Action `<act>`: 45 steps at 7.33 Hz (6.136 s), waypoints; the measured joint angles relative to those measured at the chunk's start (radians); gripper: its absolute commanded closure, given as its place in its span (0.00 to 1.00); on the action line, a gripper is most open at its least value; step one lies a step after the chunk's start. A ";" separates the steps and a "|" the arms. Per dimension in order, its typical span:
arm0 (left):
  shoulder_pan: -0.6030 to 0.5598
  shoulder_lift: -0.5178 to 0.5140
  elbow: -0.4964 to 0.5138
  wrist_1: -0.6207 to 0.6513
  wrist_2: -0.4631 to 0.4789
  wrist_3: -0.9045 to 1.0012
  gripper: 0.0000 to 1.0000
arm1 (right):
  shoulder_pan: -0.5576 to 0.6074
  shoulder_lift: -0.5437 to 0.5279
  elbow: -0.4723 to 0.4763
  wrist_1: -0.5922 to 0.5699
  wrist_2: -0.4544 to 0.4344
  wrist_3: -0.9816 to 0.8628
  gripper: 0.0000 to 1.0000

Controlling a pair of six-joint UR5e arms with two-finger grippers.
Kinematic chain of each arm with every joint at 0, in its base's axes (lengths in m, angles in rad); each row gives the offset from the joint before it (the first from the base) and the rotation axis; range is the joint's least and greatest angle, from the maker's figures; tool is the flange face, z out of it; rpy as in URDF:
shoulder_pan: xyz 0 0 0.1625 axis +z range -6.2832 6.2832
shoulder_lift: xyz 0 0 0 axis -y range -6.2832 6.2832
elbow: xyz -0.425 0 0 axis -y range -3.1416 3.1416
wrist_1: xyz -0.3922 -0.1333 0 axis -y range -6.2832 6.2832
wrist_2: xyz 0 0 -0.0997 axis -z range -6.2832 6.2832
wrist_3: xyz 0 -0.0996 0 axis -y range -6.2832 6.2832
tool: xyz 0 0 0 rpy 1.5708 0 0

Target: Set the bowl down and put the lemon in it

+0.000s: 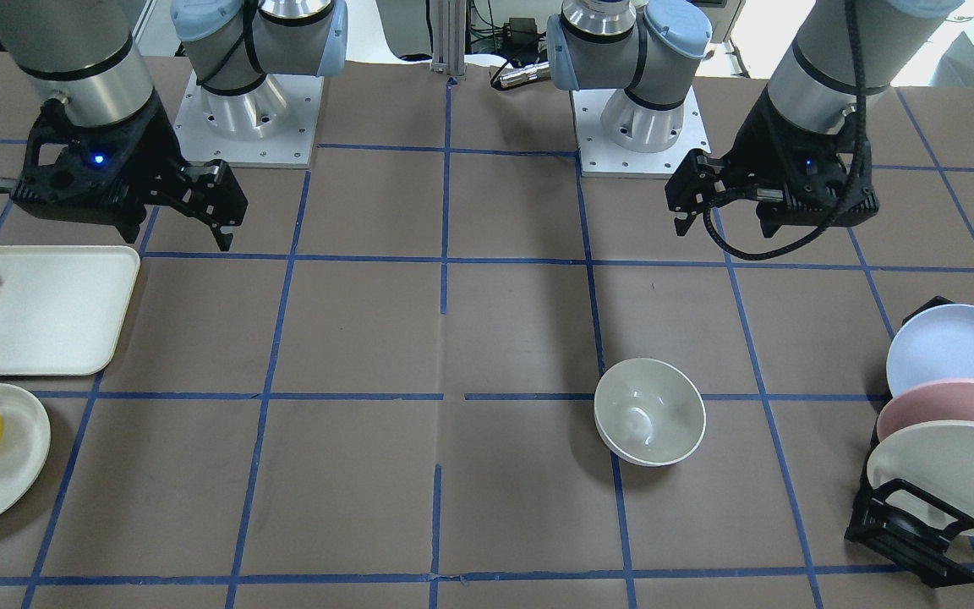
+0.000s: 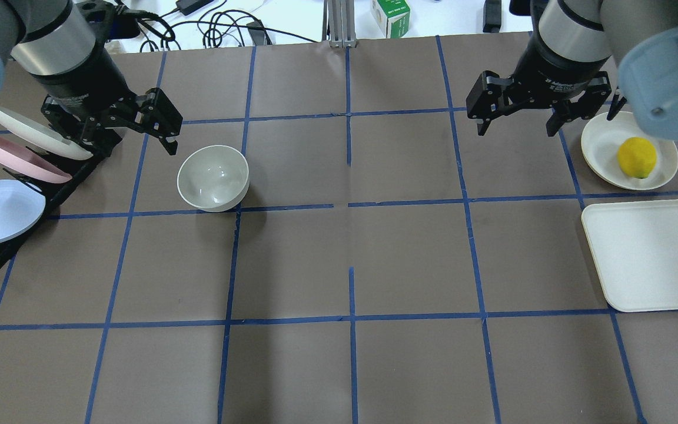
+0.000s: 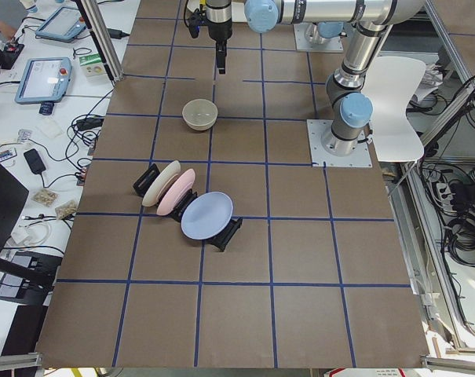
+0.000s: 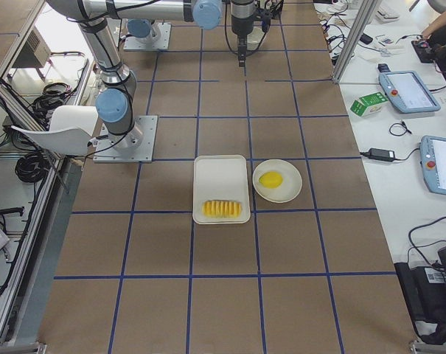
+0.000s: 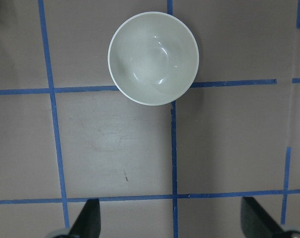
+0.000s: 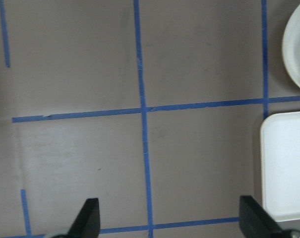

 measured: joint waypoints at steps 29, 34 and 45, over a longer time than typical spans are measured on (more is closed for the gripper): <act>-0.314 -0.428 -0.176 0.638 -0.189 -0.449 0.01 | -0.257 0.023 -0.006 0.085 0.067 -0.254 0.93; -0.290 -0.371 -0.106 0.538 -0.109 -0.432 0.00 | 0.075 0.015 -0.014 0.035 0.058 -0.022 0.92; -0.076 -0.068 0.040 0.026 0.014 -0.122 0.00 | 0.438 0.505 -0.009 -0.542 0.075 0.252 0.74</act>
